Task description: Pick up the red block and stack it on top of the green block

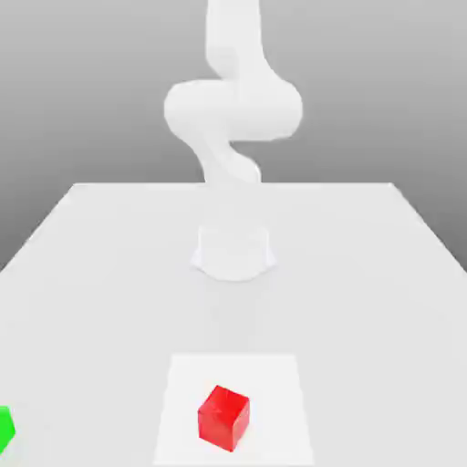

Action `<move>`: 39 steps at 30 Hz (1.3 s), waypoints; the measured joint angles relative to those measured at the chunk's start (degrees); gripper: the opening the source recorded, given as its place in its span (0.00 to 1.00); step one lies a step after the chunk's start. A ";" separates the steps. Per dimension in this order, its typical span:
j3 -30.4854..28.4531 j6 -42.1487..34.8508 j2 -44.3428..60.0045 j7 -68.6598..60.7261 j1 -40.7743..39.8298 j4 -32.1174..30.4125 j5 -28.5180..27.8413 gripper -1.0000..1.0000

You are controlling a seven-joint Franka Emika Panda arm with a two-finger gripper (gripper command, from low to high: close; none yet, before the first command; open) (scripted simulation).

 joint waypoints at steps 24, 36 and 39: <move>5.05 22.55 49.97 24.73 -6.86 -13.37 -2.71 0.50; 3.26 30.65 59.93 27.13 -5.65 -12.20 -5.37 0.00; 4.44 26.47 54.93 25.98 -6.50 -12.97 -3.80 0.00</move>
